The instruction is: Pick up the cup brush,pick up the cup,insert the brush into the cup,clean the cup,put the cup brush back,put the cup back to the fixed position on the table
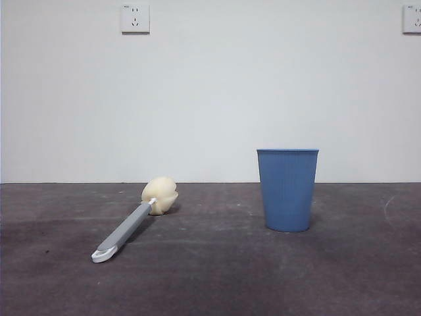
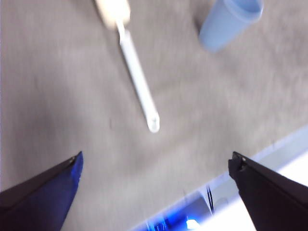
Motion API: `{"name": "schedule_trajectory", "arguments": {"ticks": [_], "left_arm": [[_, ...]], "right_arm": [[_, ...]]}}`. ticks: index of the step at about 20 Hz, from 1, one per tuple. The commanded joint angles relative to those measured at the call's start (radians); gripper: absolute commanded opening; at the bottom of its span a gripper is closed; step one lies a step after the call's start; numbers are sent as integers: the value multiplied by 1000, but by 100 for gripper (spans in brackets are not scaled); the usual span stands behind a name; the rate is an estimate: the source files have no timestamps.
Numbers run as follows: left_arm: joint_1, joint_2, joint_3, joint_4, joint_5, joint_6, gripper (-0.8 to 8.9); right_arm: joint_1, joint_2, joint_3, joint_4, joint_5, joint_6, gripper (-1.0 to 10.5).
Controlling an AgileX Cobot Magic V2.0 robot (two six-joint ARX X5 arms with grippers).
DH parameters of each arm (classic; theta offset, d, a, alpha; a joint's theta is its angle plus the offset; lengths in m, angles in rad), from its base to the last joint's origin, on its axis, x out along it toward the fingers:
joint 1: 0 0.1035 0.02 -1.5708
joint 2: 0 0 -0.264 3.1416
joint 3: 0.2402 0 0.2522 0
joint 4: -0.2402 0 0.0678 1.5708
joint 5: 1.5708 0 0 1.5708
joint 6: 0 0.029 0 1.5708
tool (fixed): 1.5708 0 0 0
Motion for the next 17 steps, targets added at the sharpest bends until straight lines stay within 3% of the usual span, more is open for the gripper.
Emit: {"name": "schedule_trajectory", "arguments": {"ticks": [1,4,10,17], "left_arm": [[-38,87,66,39,-6,-29,566],[-134,230,150,51,-111,-44,566],[-393,497,164,187,-397,-196,566],[-497,779,164,323,-547,-276,565]], "right_arm": [[1,13,2,6,-2,7,598],[1,30,2,7,-3,26,598],[1,37,2,45,-2,26,598],[1,39,2,58,-1,46,598]]}}
